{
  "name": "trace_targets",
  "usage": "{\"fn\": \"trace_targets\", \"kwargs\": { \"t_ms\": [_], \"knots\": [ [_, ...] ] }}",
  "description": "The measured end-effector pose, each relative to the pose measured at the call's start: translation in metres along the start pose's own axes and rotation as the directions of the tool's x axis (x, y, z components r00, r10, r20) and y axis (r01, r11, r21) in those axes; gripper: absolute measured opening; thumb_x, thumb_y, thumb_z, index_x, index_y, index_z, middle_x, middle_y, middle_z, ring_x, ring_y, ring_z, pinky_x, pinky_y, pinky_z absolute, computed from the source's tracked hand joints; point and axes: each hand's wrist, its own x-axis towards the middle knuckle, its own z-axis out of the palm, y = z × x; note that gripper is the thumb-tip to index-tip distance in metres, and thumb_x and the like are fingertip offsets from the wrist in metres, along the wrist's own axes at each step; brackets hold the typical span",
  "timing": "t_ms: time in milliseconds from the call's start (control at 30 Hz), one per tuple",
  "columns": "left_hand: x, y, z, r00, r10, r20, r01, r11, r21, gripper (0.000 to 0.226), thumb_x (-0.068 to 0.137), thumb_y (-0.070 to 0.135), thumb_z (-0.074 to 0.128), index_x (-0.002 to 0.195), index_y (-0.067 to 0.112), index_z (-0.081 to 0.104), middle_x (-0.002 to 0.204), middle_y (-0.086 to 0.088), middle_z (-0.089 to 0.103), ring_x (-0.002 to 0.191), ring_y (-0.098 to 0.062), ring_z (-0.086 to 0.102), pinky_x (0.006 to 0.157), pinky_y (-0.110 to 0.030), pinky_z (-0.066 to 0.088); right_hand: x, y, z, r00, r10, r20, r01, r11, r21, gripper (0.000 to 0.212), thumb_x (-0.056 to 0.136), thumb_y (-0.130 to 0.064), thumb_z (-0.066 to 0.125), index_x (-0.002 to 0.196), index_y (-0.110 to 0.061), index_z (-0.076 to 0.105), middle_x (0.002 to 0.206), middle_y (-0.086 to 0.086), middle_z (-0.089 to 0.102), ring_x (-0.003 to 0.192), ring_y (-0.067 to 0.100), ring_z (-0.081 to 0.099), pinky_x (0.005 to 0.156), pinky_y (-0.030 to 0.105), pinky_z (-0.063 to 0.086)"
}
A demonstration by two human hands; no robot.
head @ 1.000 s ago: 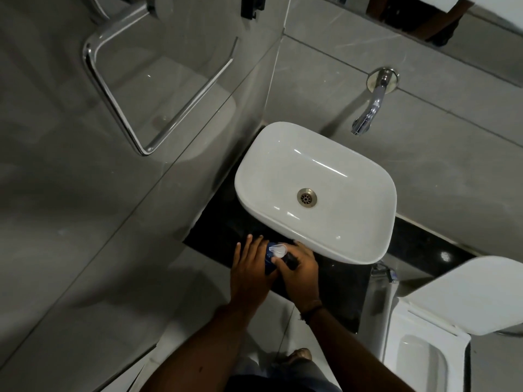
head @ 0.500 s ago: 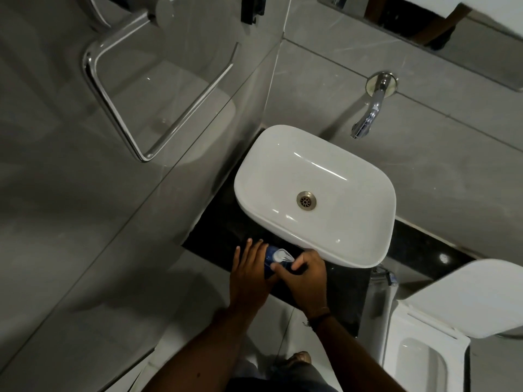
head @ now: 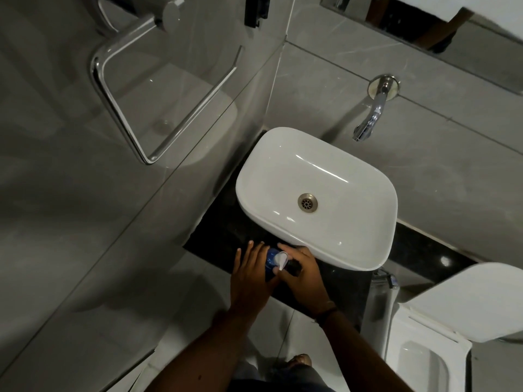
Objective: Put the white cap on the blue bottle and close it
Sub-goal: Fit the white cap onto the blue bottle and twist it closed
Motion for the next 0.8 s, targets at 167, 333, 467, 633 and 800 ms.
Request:
{"fn": "trace_targets", "kwargs": {
  "t_ms": [167, 333, 467, 633, 800],
  "knots": [
    [0.000, -0.001, 0.001, 1.000, -0.011, 0.021, 0.011, 1.000, 0.024, 0.084, 0.095, 0.077, 0.032, 0.138, 0.011, 0.061, 0.143, -0.007, 0.063, 0.145, -0.027, 0.045, 0.121, -0.053, 0.030, 0.000, -0.013, 0.010, 0.980, 0.104, -0.171, -0.096, 0.994, 0.055, 0.022, 0.074, -0.030, 0.089, 0.088, -0.028, 0.073, 0.095, -0.004, 0.070, 0.091, 0.016, 0.070, 0.085, 0.044, 0.061],
    [-0.002, -0.002, 0.003, 1.000, -0.004, 0.029, 0.002, 0.999, 0.040, 0.068, 0.100, 0.065, 0.041, 0.137, 0.012, 0.061, 0.142, -0.008, 0.063, 0.145, -0.027, 0.045, 0.119, -0.055, 0.034, -0.005, -0.024, 0.020, 0.952, 0.181, -0.247, -0.173, 0.984, 0.051, 0.032, 0.068, -0.039, 0.091, 0.079, -0.025, 0.064, 0.083, -0.001, 0.071, 0.081, 0.018, 0.069, 0.074, 0.035, 0.059],
    [-0.001, -0.001, 0.001, 0.999, -0.022, 0.047, 0.021, 0.999, 0.025, 0.074, 0.101, 0.068, 0.031, 0.139, 0.011, 0.059, 0.144, -0.008, 0.062, 0.146, -0.026, 0.043, 0.119, -0.056, 0.033, -0.001, -0.030, 0.020, 0.920, 0.314, -0.234, -0.300, 0.949, 0.092, 0.033, 0.065, -0.028, 0.096, 0.080, -0.021, 0.068, 0.082, -0.003, 0.075, 0.080, 0.014, 0.073, 0.072, 0.031, 0.061],
    [-0.002, -0.001, 0.000, 0.999, -0.007, 0.045, 0.007, 1.000, 0.008, 0.081, 0.097, 0.073, 0.033, 0.142, 0.010, 0.057, 0.147, -0.008, 0.059, 0.148, -0.027, 0.041, 0.120, -0.057, 0.032, 0.006, -0.040, 0.021, 0.877, 0.436, -0.202, -0.414, 0.899, 0.144, 0.034, 0.065, -0.021, 0.097, 0.082, -0.021, 0.068, 0.082, -0.006, 0.074, 0.078, 0.011, 0.070, 0.065, 0.021, 0.052],
    [-0.002, 0.000, -0.001, 1.000, -0.011, 0.029, 0.012, 1.000, -0.013, 0.084, 0.097, 0.073, 0.025, 0.143, 0.010, 0.054, 0.148, -0.008, 0.058, 0.147, -0.028, 0.041, 0.120, -0.057, 0.031, 0.001, -0.039, 0.016, 0.874, 0.452, -0.178, -0.434, 0.891, 0.129, 0.043, 0.061, -0.020, 0.099, 0.086, -0.018, 0.064, 0.084, -0.003, 0.074, 0.079, 0.017, 0.071, 0.068, 0.027, 0.057]
  ]
}}
